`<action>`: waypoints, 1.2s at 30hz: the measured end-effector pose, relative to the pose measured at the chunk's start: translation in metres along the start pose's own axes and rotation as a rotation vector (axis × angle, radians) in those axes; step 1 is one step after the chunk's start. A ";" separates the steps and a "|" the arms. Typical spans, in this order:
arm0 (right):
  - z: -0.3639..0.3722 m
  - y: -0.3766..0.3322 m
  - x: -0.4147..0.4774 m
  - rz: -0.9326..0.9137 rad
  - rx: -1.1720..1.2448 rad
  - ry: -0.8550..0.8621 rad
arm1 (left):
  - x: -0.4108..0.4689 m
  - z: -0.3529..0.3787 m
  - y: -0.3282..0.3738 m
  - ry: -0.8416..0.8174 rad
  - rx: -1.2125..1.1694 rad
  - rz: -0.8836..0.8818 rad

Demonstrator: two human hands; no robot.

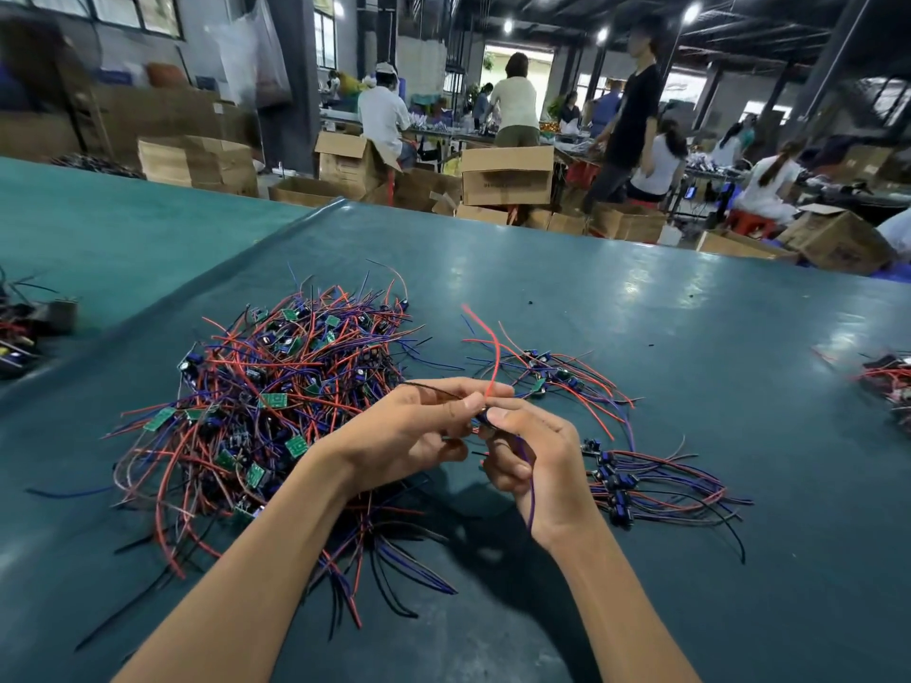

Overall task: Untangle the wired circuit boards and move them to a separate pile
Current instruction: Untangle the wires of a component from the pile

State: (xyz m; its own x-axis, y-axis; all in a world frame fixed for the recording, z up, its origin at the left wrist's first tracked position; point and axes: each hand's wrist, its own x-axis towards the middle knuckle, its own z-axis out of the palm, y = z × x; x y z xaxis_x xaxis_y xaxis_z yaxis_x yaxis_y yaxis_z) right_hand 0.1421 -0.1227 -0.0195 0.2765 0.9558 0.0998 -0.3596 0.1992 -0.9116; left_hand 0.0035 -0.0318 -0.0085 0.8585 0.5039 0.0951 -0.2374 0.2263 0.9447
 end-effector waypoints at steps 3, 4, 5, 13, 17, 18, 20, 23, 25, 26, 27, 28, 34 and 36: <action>0.000 -0.001 0.000 -0.001 0.083 -0.043 | 0.000 -0.003 -0.002 0.000 -0.046 0.053; 0.000 -0.001 -0.001 0.002 0.086 -0.038 | 0.001 -0.003 -0.003 0.021 -0.058 0.071; 0.000 -0.001 -0.001 0.002 0.076 -0.029 | 0.002 -0.003 -0.003 0.048 -0.063 0.087; 0.005 0.002 -0.003 -0.157 -0.197 0.089 | 0.008 -0.003 -0.006 0.211 0.043 0.090; 0.006 0.004 -0.005 -0.205 -0.298 0.108 | 0.007 0.002 -0.006 0.224 0.123 0.092; 0.007 0.005 -0.005 -0.201 -0.291 0.098 | 0.007 0.002 -0.005 0.225 0.126 0.093; 0.009 0.004 -0.004 -0.177 -0.257 0.070 | 0.006 0.000 -0.004 0.207 0.118 0.090; 0.008 0.003 -0.002 -0.099 -0.216 0.061 | 0.005 -0.002 -0.006 0.178 0.146 0.079; 0.004 0.003 -0.001 -0.022 -0.171 0.037 | 0.006 -0.003 -0.006 0.166 0.145 0.088; 0.003 0.003 0.000 0.004 -0.148 0.020 | 0.006 -0.003 -0.006 0.161 0.141 0.094; 0.001 0.003 0.001 0.017 -0.131 0.006 | 0.006 -0.003 -0.005 0.160 0.139 0.098; 0.000 0.004 0.002 0.020 -0.121 -0.001 | 0.007 -0.003 -0.004 0.160 0.134 0.098; 0.003 0.010 0.004 -0.029 -0.165 0.041 | 0.019 -0.002 0.002 0.072 0.122 0.013; 0.002 0.011 0.004 -0.046 -0.200 0.116 | 0.025 0.000 0.003 0.058 0.128 0.004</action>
State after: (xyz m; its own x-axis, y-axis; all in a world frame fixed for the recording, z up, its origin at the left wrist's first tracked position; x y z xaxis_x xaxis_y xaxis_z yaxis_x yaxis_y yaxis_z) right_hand 0.1375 -0.1163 -0.0284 0.3933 0.9131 0.1075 -0.1639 0.1847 -0.9690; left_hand 0.0243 -0.0183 -0.0033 0.8291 0.5527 0.0839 -0.1776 0.1181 0.9770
